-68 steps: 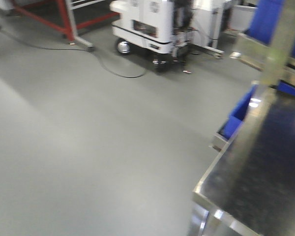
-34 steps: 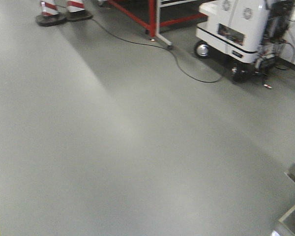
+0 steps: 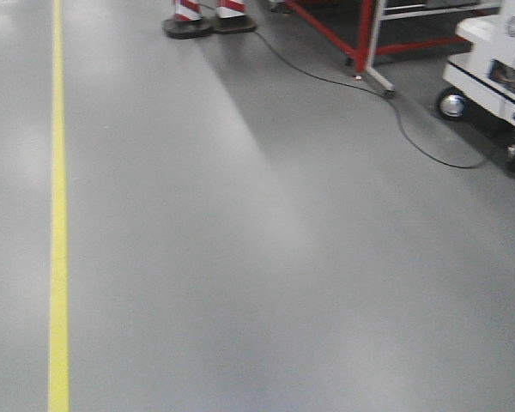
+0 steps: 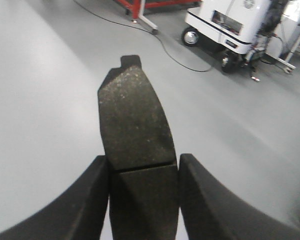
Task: Move and align brake pads A on conveyor
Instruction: 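Back the base away from the steel table and turn, then drive the base along the yellow-lined aisle past striped cones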
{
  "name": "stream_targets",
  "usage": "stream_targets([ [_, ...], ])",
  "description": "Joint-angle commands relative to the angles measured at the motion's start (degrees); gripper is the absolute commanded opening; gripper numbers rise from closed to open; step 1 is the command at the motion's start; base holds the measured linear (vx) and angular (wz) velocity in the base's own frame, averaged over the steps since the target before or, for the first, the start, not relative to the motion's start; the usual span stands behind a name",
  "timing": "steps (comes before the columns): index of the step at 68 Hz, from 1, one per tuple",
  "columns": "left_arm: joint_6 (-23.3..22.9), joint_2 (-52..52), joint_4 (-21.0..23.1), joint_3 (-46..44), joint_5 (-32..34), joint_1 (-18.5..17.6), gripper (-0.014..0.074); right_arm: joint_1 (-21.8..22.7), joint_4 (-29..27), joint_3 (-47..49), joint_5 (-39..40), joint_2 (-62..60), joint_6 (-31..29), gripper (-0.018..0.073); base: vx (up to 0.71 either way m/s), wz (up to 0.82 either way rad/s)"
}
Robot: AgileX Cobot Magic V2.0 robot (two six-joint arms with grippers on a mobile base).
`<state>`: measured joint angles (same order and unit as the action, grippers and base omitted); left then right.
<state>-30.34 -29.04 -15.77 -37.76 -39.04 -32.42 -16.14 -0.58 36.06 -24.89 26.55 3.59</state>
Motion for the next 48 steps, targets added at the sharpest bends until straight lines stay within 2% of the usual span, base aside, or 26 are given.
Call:
stream_targets([
  [1,-0.4,-0.1,-0.9,-1.6,5.1,-0.2,0.0125,0.1,0.2,1.7,5.8,0.3,-0.2,0.006,0.11,0.48],
  [48,-0.4,-0.1,-0.9,-1.6,5.1,-0.2,0.0125,0.1,0.2,1.7,5.8,0.3,-0.2,0.006,0.16,0.51],
])
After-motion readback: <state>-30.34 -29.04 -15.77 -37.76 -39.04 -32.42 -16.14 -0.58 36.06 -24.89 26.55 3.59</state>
